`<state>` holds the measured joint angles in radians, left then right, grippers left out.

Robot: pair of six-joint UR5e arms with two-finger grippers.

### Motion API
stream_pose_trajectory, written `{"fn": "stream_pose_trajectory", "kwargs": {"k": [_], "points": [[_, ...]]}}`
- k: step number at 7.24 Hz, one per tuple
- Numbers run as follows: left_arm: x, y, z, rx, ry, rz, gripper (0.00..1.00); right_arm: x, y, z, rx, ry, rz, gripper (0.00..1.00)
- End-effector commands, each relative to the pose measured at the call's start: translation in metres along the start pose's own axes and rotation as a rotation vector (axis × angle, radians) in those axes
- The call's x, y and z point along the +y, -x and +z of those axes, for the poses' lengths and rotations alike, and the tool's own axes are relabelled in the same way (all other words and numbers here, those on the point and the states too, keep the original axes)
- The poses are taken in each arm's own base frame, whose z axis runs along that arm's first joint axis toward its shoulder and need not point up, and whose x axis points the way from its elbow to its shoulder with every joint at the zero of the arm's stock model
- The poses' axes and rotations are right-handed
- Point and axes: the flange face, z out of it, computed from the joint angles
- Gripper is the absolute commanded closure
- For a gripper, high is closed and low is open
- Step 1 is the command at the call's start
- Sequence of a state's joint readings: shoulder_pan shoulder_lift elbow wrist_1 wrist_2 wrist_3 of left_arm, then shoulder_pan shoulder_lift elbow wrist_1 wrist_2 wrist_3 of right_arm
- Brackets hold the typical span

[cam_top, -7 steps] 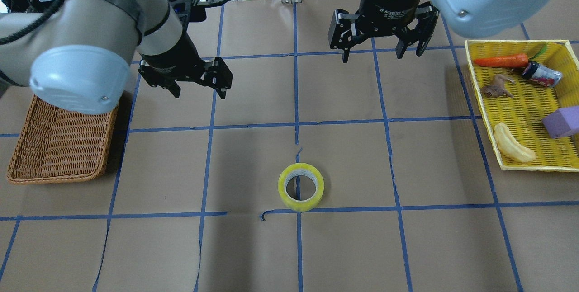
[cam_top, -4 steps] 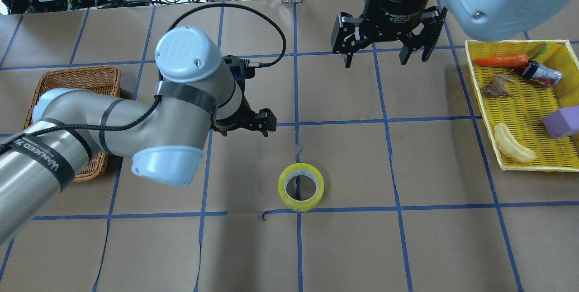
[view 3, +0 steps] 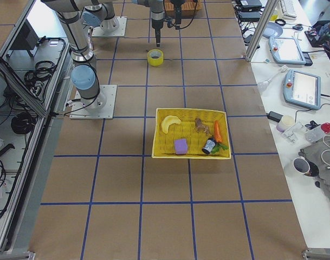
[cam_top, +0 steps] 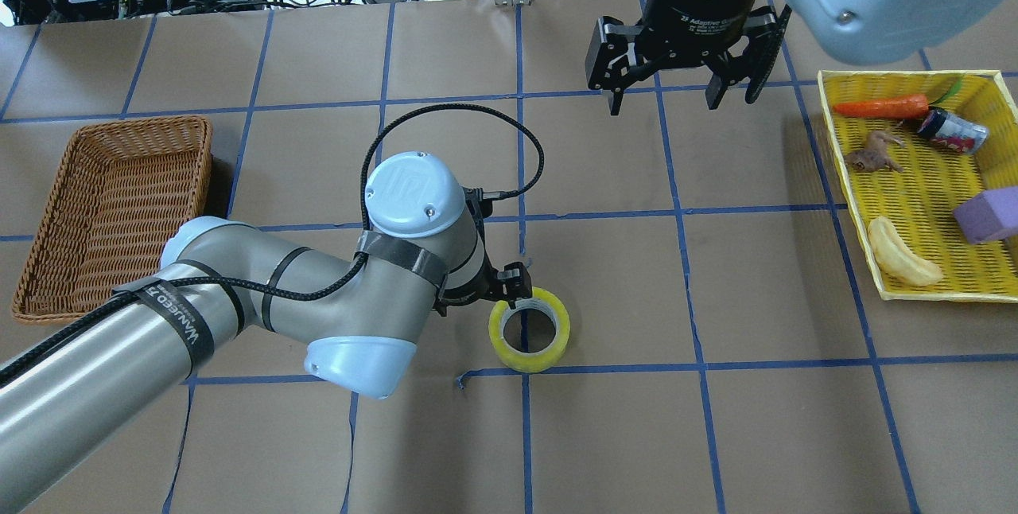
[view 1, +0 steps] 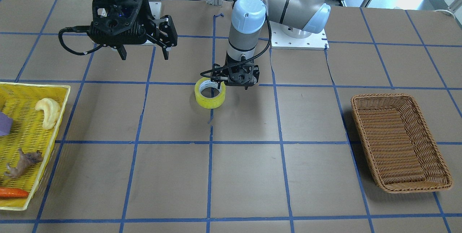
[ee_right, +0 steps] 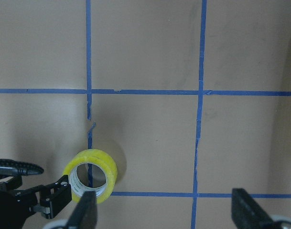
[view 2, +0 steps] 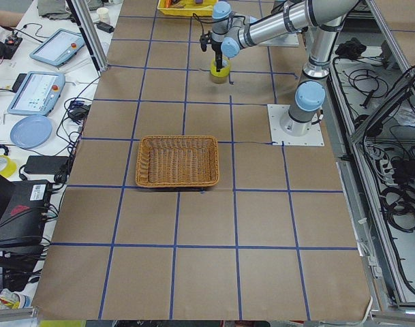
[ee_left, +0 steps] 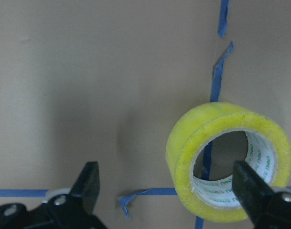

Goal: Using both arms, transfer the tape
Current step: 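Lower the left gripper onto the tape roll's rim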

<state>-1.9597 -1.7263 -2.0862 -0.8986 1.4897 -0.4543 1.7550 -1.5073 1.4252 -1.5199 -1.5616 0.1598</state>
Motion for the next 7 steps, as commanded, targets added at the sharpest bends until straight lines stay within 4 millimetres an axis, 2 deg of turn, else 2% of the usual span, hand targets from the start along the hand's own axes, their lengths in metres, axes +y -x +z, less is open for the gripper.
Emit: {"fn": "stream_pose_trajectory", "kwargs": {"k": [1,2,3,4,5,7], "points": [[-0.004,-0.006,0.026,-0.003,0.041,-0.012,0.00,0.000,0.005,0.002,-0.009,0.002,-0.006,0.00],[-0.015,-0.011,0.032,0.020,-0.002,-0.010,0.06,0.000,0.005,0.002,-0.011,0.002,-0.006,0.00],[-0.020,-0.018,0.043,0.063,0.012,-0.052,0.29,0.000,0.005,0.003,-0.009,0.005,-0.005,0.00],[-0.019,-0.019,0.052,0.072,0.045,-0.068,0.61,0.000,0.005,0.003,-0.009,0.005,-0.006,0.00],[-0.014,-0.022,0.058,0.059,0.053,-0.058,0.71,0.001,0.005,0.003,-0.008,0.007,-0.006,0.00],[-0.012,-0.026,0.051,0.065,0.038,-0.036,0.71,0.000,0.005,0.003,-0.009,0.005,-0.006,0.00]]}}
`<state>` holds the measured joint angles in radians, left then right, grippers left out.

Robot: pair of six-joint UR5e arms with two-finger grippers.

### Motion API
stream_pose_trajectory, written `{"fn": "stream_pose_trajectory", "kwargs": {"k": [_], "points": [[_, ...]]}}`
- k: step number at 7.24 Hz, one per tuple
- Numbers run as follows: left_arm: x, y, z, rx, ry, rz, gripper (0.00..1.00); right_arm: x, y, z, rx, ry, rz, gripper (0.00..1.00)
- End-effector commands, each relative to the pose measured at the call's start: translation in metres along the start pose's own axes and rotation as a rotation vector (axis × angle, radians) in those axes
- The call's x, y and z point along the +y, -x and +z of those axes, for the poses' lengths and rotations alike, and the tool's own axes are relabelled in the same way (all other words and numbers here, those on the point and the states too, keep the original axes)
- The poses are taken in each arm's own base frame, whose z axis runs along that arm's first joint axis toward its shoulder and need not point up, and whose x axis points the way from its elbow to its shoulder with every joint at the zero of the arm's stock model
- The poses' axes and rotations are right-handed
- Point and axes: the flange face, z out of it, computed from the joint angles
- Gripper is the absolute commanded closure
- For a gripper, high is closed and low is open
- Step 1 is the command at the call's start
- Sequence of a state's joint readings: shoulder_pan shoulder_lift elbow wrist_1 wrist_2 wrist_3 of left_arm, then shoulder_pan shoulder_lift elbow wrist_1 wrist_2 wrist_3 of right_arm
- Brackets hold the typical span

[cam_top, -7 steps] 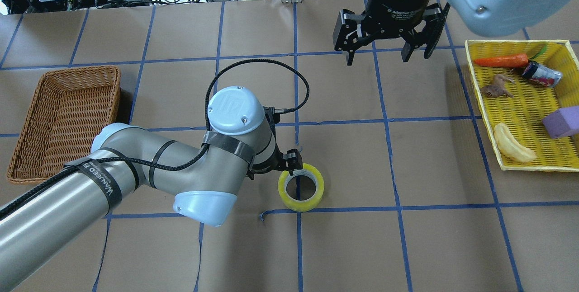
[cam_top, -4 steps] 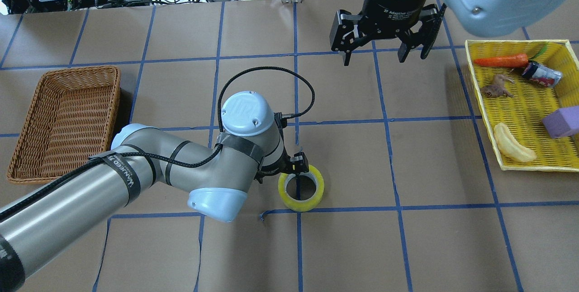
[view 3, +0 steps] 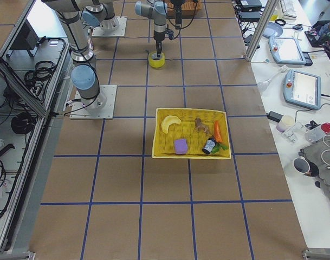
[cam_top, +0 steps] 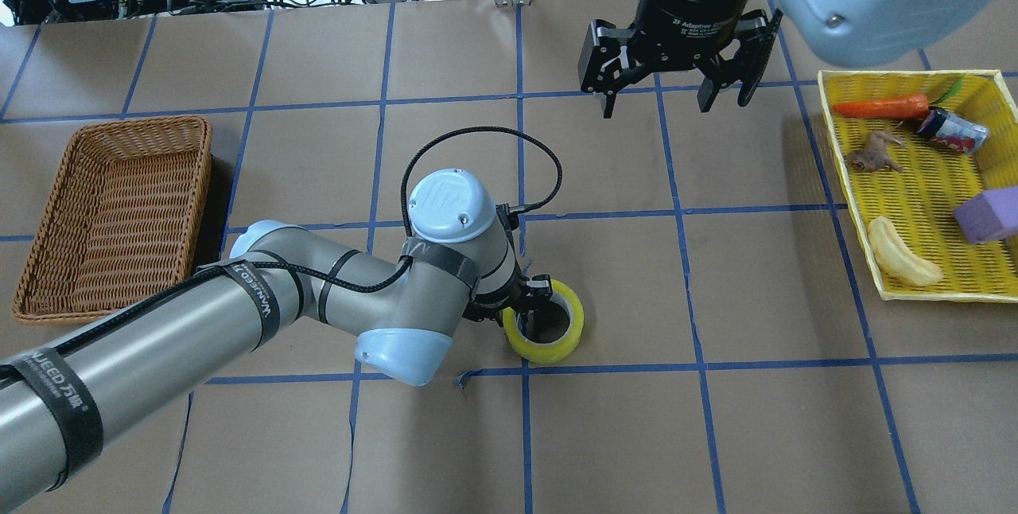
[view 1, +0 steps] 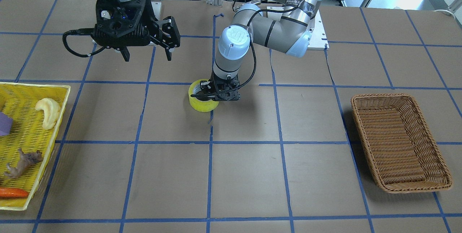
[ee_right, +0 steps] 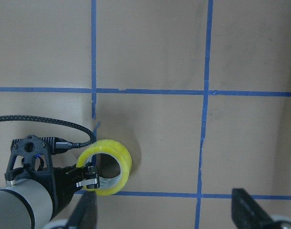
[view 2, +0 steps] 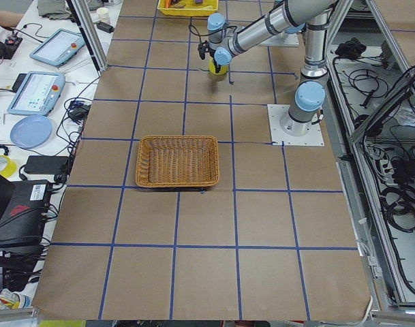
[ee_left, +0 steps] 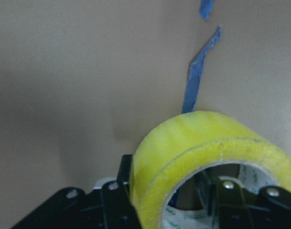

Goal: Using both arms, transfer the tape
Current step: 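Close the left gripper on the tape rim and lift it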

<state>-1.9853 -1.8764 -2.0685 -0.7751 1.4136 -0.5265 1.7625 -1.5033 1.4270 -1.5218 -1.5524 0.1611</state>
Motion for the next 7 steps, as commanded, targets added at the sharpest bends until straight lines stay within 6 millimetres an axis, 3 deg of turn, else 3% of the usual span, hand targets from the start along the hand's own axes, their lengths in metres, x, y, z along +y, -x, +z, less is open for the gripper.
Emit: {"fn": "stream_pose_trajectory", "kwargs": {"k": [1,2,5,6,7], "points": [[0.001,-0.002,-0.003,0.000,-0.008,0.013,0.71,0.000,0.000,0.000,0.000,-0.002,0.001,0.00],[0.000,0.000,-0.004,-0.018,-0.020,0.024,1.00,0.000,-0.001,-0.001,0.000,-0.002,0.003,0.00],[-0.012,0.015,-0.069,-0.081,-0.168,0.107,1.00,0.000,-0.001,-0.003,0.006,-0.008,0.009,0.00],[-0.040,0.048,-0.105,-0.098,-0.159,0.153,1.00,-0.001,0.000,-0.003,-0.003,-0.008,0.009,0.00],[-0.075,0.095,-0.143,-0.120,-0.121,0.199,1.00,-0.001,-0.001,-0.003,0.000,-0.008,0.009,0.00]]}}
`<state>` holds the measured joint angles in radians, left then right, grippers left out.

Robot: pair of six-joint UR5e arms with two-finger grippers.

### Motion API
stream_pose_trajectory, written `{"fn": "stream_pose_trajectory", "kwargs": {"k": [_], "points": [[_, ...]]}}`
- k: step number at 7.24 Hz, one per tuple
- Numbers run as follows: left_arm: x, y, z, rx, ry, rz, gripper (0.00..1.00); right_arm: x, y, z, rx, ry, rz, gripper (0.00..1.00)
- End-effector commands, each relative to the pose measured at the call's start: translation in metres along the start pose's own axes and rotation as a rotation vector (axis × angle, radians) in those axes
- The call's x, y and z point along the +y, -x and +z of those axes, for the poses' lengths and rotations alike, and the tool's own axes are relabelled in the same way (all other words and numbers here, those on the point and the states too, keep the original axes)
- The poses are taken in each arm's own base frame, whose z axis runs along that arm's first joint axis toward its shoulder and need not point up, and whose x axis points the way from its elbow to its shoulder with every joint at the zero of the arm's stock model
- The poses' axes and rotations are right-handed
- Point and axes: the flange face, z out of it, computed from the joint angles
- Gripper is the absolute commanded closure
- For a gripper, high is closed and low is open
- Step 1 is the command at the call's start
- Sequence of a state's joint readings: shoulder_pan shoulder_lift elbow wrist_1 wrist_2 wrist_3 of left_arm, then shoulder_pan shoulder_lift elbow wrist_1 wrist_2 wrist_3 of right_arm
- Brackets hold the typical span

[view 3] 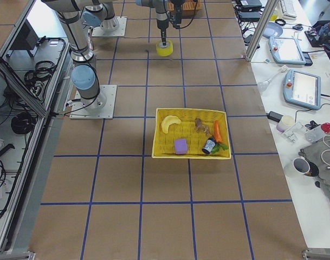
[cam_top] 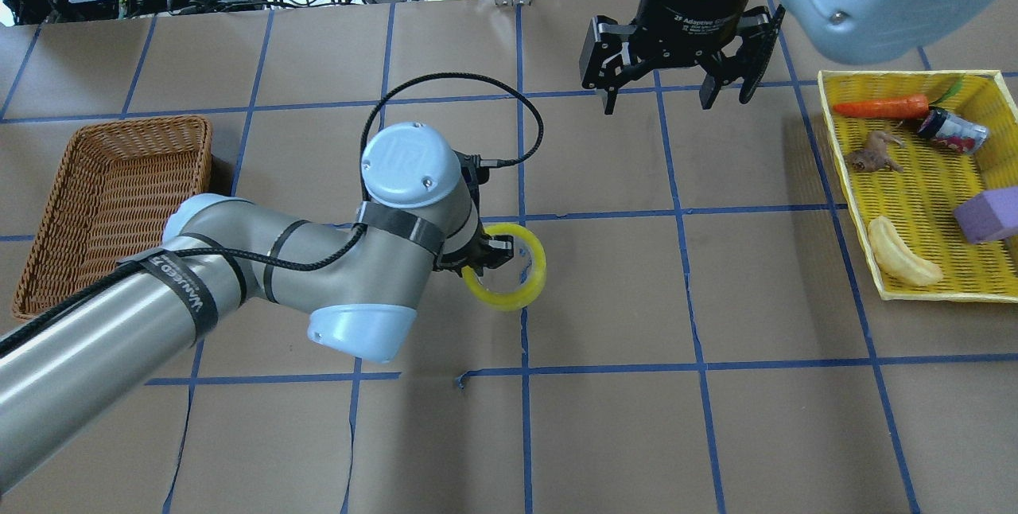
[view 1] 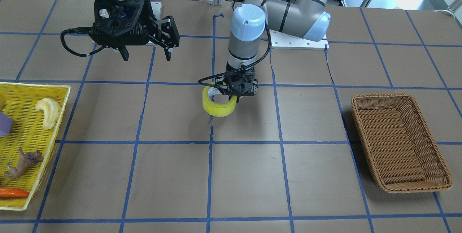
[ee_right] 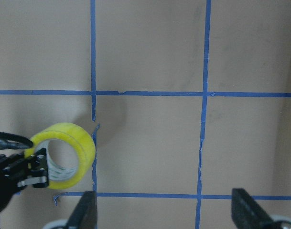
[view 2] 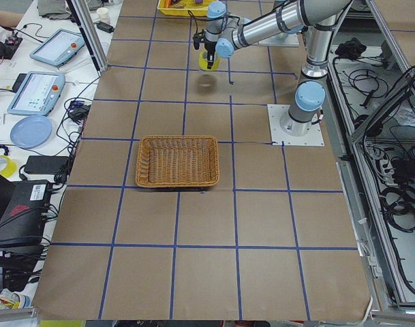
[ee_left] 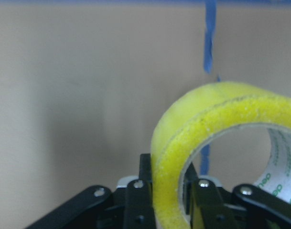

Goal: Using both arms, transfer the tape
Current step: 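Carry the tape roll with the left gripper over the wicker basket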

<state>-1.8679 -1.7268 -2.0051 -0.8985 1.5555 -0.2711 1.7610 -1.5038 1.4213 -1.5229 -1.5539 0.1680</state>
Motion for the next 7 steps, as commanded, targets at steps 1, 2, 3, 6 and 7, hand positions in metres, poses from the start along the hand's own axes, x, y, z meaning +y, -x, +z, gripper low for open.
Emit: {"fn": "stream_pose_trajectory", "kwargs": {"k": [1,2,3,6,7], "points": [[-0.059,0.117,-0.060,-0.025,0.047,0.094,1.00,0.000,0.000,0.001,0.005,0.000,-0.001,0.00],[-0.070,0.171,-0.082,-0.029,0.066,0.128,1.00,0.000,-0.003,0.001,0.011,0.000,0.004,0.00],[-0.075,0.232,-0.097,-0.061,0.083,0.185,1.00,0.001,0.000,0.001,0.009,0.001,-0.001,0.00],[-0.077,0.456,-0.100,-0.020,0.093,0.357,1.00,-0.001,-0.003,0.001,0.008,0.001,0.005,0.00],[-0.089,0.486,-0.096,-0.038,0.081,0.357,1.00,-0.001,-0.003,0.000,0.008,-0.002,0.005,0.00]]}}
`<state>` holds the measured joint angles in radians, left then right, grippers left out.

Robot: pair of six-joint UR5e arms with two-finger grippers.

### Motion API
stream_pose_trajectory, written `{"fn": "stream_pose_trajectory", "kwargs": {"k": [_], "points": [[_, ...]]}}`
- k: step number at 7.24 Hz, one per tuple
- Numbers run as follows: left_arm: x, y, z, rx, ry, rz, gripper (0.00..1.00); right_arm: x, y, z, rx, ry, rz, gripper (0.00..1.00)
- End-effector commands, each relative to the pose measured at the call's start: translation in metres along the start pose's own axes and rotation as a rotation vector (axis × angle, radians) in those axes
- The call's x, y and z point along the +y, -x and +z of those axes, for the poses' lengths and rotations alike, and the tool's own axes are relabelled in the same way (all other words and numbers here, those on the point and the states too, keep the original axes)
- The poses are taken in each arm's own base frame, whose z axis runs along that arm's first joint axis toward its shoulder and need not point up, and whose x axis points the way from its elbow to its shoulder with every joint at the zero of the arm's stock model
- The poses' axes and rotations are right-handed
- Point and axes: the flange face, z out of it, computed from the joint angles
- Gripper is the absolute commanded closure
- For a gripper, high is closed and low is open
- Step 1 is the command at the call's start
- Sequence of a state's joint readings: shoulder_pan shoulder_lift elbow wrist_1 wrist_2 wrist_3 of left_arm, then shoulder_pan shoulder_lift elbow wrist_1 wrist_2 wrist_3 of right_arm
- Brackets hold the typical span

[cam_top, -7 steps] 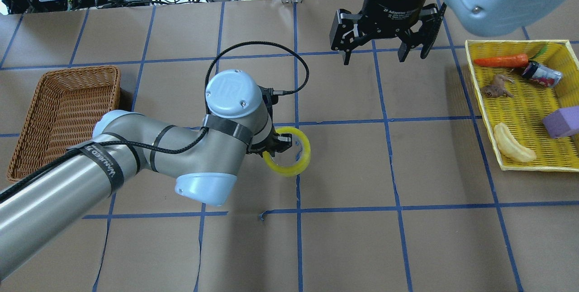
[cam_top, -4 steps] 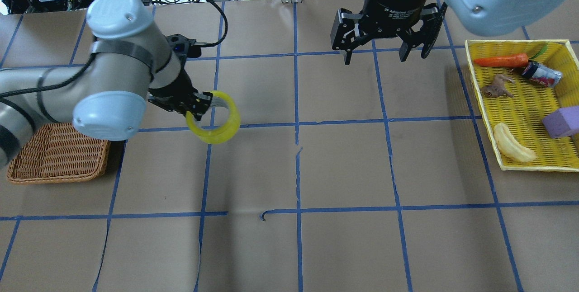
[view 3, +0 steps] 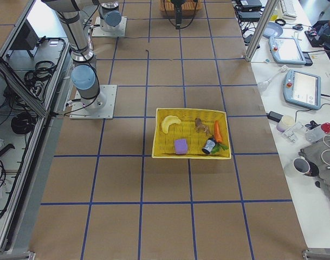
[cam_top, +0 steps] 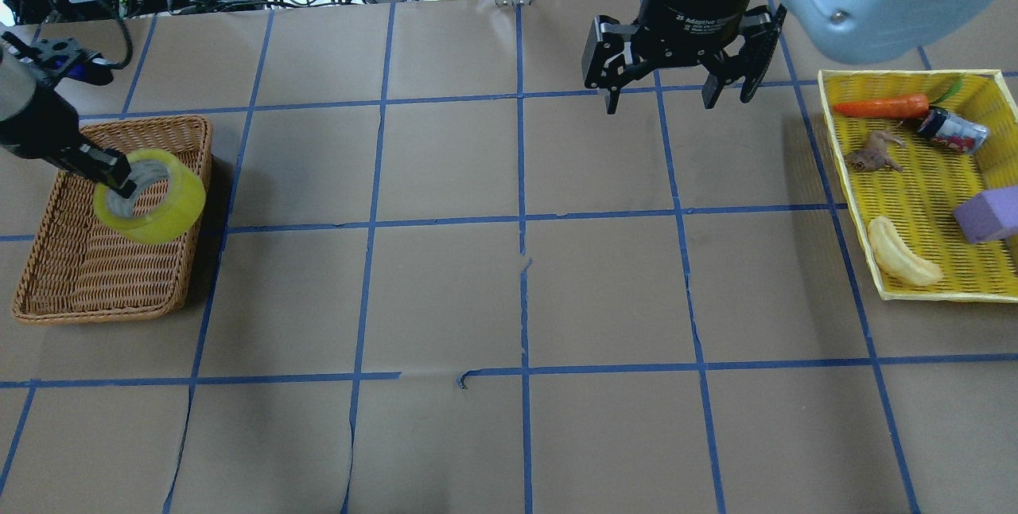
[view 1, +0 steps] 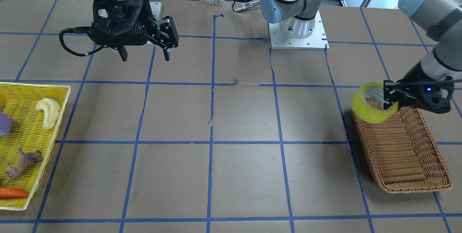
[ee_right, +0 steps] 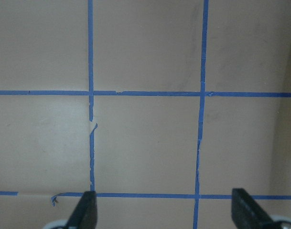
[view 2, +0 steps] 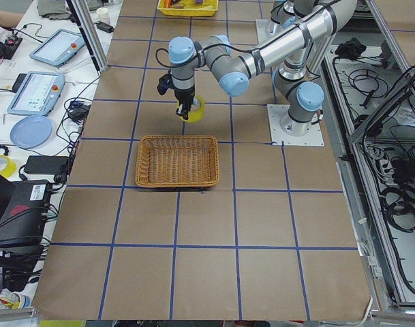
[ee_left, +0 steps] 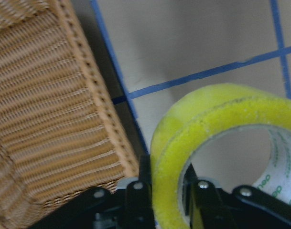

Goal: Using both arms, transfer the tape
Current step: 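Carry the tape roll with the left gripper over the wicker basket, then lower the tape into the basket and open the left gripper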

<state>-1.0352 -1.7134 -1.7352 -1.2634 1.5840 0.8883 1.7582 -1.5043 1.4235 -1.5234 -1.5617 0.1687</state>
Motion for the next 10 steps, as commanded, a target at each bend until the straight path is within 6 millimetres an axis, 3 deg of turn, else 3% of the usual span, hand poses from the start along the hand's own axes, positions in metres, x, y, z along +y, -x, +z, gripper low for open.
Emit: {"fn": "stream_pose_trajectory", "kwargs": {"k": [1,3,4,6,7,8,10], "points": [[0.001,0.080,0.014,-0.014,-0.009,0.021,1.00,0.000,0.000,0.000,0.000,-0.002,0.000,0.00],[-0.019,0.113,0.054,-0.005,-0.015,0.049,1.00,0.000,0.000,0.000,0.000,0.000,0.000,0.00],[-0.025,0.120,0.076,-0.010,-0.036,0.058,1.00,0.000,0.000,0.000,0.000,0.000,0.000,0.00],[-0.023,0.113,0.100,0.041,-0.037,0.052,0.75,0.000,-0.001,0.000,0.001,-0.001,0.002,0.00],[-0.018,0.105,0.111,0.060,-0.023,0.038,0.54,0.000,-0.001,0.000,0.001,-0.002,0.002,0.00],[-0.020,0.104,0.100,0.021,-0.046,0.043,0.01,-0.001,-0.001,-0.001,0.001,-0.004,0.003,0.00],[-0.028,0.088,0.062,-0.033,-0.067,0.068,0.00,-0.002,-0.001,-0.001,-0.003,-0.016,0.002,0.00]]}}
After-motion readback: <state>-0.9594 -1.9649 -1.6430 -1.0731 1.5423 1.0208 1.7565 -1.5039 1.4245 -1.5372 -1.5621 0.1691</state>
